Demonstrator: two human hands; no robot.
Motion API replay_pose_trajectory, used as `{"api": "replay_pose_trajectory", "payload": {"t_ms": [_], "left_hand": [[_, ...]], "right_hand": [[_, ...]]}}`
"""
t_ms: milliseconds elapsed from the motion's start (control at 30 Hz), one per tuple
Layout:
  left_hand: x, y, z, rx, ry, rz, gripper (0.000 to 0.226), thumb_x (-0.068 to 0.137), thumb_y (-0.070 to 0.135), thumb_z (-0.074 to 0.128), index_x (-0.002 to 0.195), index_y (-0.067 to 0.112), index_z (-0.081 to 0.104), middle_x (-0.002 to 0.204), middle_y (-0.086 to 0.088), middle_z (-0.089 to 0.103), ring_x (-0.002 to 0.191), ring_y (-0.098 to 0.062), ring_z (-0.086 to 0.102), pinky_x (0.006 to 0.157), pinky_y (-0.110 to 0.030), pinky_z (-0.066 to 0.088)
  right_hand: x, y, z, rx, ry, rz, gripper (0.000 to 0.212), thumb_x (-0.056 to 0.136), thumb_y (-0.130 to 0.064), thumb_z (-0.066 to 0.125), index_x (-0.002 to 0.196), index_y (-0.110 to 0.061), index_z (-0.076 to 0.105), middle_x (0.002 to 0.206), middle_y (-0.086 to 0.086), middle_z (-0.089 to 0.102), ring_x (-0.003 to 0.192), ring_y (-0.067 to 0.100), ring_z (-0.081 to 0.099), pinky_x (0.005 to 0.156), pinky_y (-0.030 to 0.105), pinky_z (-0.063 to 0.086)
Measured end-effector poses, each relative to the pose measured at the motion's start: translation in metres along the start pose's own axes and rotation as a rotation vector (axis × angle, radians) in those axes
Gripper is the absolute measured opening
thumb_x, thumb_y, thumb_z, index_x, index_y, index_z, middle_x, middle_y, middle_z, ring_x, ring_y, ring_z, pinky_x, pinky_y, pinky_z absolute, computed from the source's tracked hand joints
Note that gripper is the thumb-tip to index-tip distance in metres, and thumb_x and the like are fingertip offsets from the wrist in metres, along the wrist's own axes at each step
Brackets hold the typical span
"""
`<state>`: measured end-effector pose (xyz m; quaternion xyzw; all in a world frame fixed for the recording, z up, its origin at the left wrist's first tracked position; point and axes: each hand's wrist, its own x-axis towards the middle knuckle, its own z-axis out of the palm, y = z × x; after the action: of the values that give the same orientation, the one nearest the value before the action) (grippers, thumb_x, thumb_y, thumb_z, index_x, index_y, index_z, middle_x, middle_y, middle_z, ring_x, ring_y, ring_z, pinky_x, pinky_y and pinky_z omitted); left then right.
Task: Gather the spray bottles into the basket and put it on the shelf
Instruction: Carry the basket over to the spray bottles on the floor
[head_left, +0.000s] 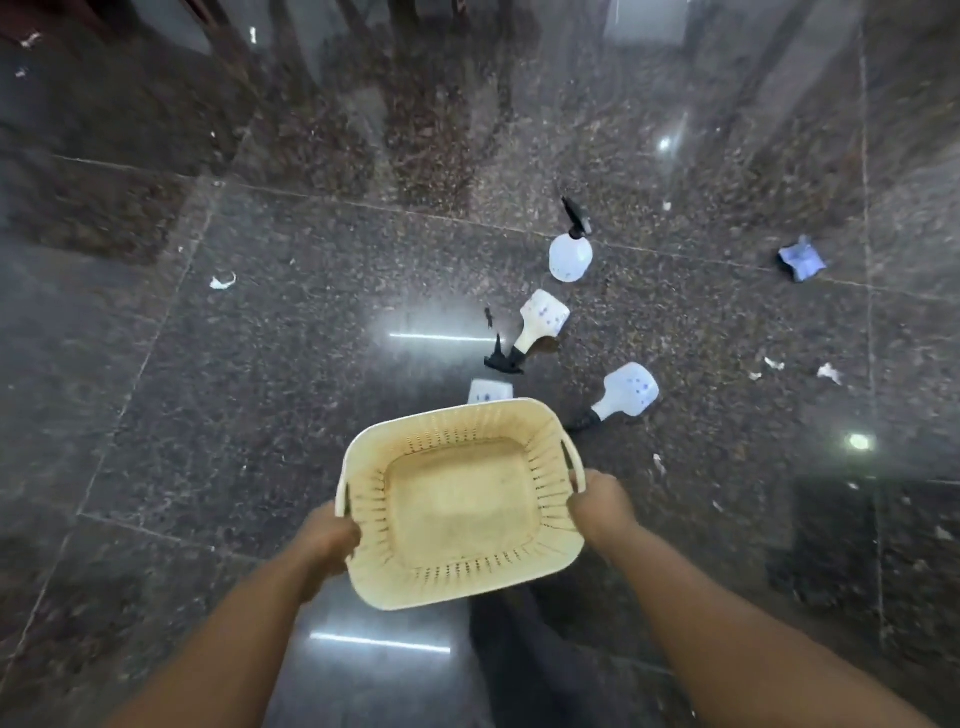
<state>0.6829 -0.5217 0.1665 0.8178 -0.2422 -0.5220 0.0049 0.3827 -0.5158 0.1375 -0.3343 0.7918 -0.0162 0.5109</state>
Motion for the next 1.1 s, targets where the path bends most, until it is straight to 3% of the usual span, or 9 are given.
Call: {"api": "replay_pose_trajectory", "payload": {"t_ms": [200,333,467,600,767,867,967,1033,1100], "left_hand": [[0.088,0.069,-0.085,0.082,0.183,0.020,0.026,0.085,-0.007,0.053,0.104,0.008,0.060,0.093,-0.020,0.063,0.077,-0.032,0.060,0.066,-0.039,0.051],[0.129,0.108,-0.116,-0.021,0.287,0.065,0.024,0.090,0.011,0.061,0.111,0.001,0.062,0.081,-0.016,0.061,0.076,-0.028,0.057,0.075,-0.039,0.048],[0.173,0.158,-0.146,-0.032,0.317,0.168,0.033,0.091,0.017,0.062,0.121,0.004,0.062,0.103,-0.019,0.065,0.086,-0.023,0.053,0.078,-0.035,0.042],[0.238,0.228,-0.164,0.232,0.199,0.315,0.036,0.090,0.030,0.062,0.111,0.001,0.066,0.096,-0.020,0.066,0.085,-0.025,0.059,0.078,-0.038,0.046],[0.302,0.339,-0.120,0.686,0.015,0.618,0.034,0.092,0.038,0.058,0.103,0.007,0.066,0.090,-0.020,0.066,0.075,-0.029,0.061,0.064,-0.035,0.048],[0.326,0.392,-0.070,0.935,-0.102,0.804,0.029,0.094,0.030,0.057,0.101,0.004,0.066,0.088,-0.018,0.060,0.070,-0.023,0.051,0.052,-0.028,0.036],[0.337,0.420,-0.029,1.010,-0.125,0.937,0.026,0.094,0.023,0.057,0.110,0.005,0.066,0.089,-0.015,0.058,0.070,-0.022,0.050,0.058,-0.029,0.037],[0.349,0.431,-0.009,0.975,-0.120,0.989,0.024,0.094,0.023,0.057,0.112,0.010,0.067,0.093,-0.012,0.061,0.080,-0.022,0.053,0.068,-0.030,0.040],[0.358,0.436,0.005,0.944,-0.123,1.032,0.023,0.093,0.023,0.057,0.111,0.013,0.068,0.095,-0.010,0.062,0.085,-0.020,0.053,0.073,-0.032,0.041]], "right_hand": [[0.055,-0.111,0.043,-0.099,-0.124,-0.108,0.026,0.088,-0.003,0.044,0.101,-0.003,0.067,0.101,0.014,0.068,0.089,0.029,0.061,0.075,0.032,0.049],[0.063,-0.161,0.065,0.104,-0.075,0.002,0.029,0.090,-0.005,0.042,0.106,-0.004,0.066,0.105,0.015,0.067,0.095,0.032,0.063,0.078,0.038,0.053],[0.067,-0.190,0.101,0.428,-0.080,0.145,0.030,0.081,-0.005,0.043,0.100,-0.006,0.067,0.103,0.012,0.069,0.095,0.031,0.064,0.079,0.039,0.057],[0.087,-0.214,0.150,0.784,-0.135,0.376,0.033,0.075,-0.006,0.045,0.105,-0.009,0.059,0.104,0.011,0.067,0.087,0.024,0.062,0.059,0.029,0.051],[0.125,-0.251,0.206,1.109,-0.162,0.622,0.040,0.081,0.000,0.051,0.120,-0.008,0.054,0.102,0.008,0.064,0.085,0.023,0.063,0.088,0.046,0.058],[0.154,-0.271,0.229,1.254,-0.199,0.628,0.043,0.087,0.001,0.053,0.130,0.000,0.049,0.115,0.018,0.063,0.077,0.020,0.059,0.083,0.036,0.060],[0.181,-0.293,0.237,1.382,-0.158,0.609,0.039,0.099,-0.013,0.028,0.133,-0.025,0.042,0.125,0.010,0.058,0.078,0.010,0.059,0.091,0.027,0.057],[0.201,-0.299,0.236,1.139,-0.210,0.597,0.058,0.092,-0.038,-0.004,0.134,-0.033,0.036,0.140,0.003,0.048,0.099,0.006,0.058,0.100,0.017,0.046],[0.205,-0.302,0.232,0.440,-0.153,0.266,0.047,0.101,-0.032,0.023,0.147,-0.026,0.033,0.148,-0.002,0.037,0.130,0.015,0.042,0.100,0.022,0.039]]}}
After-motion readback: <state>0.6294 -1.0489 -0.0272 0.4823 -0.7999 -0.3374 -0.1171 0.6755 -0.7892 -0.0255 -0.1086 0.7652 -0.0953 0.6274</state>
